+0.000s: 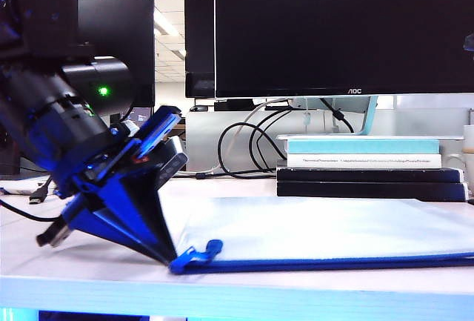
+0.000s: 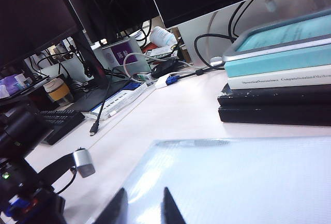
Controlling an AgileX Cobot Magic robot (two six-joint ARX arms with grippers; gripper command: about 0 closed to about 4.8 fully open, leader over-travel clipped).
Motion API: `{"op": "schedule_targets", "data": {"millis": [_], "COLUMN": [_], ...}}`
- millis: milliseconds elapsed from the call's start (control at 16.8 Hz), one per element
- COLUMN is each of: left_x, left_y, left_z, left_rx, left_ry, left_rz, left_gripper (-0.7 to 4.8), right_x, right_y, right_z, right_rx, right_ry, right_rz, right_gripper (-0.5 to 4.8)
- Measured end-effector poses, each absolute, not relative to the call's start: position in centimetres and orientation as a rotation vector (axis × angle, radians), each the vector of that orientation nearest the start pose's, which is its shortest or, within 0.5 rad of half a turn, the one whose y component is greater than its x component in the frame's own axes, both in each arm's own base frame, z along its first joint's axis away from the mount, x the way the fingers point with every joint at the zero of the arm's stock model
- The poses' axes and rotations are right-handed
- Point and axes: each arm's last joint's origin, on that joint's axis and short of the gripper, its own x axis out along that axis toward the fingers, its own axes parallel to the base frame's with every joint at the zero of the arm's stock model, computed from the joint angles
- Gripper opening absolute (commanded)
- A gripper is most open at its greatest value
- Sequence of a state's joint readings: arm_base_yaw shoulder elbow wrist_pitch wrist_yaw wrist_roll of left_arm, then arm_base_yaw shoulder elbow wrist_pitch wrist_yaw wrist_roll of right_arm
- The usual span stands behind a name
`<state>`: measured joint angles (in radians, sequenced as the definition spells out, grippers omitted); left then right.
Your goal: Pick up the transparent plastic file bag with a blue zipper and close its zipper.
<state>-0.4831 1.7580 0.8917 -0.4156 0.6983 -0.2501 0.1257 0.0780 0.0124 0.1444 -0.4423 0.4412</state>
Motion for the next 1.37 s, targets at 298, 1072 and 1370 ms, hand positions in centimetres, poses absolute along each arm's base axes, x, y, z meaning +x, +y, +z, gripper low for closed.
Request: {"op": "schedule_targets", "data": {"millis": [298, 1072, 1370], "left_x": [26.1, 24.2, 23.7], "left_y": [-16.0, -21.2, -22.6], "left_z": [13.5, 18.8, 19.5], "left_rx": [-0.421, -0.334, -0.188], "left_ry": [1.414, 1.044, 0.921], "left_rz": [-0.947, -1.287, -1.282], "left_gripper": [-0.06, -0.06, -0.06], "right_x": [9.6, 10.0, 12.2], "right_y": [2.5, 3.5, 5.4], "right_z": [17.5, 16.6, 18.0], "right_rx": [0.416, 0.776, 0.656], "right_ry": [0.048, 0.402, 0.524], "right_rz": [0.576, 0.784, 0.742], "right_gripper": [0.96, 3.56, 3.13]}}
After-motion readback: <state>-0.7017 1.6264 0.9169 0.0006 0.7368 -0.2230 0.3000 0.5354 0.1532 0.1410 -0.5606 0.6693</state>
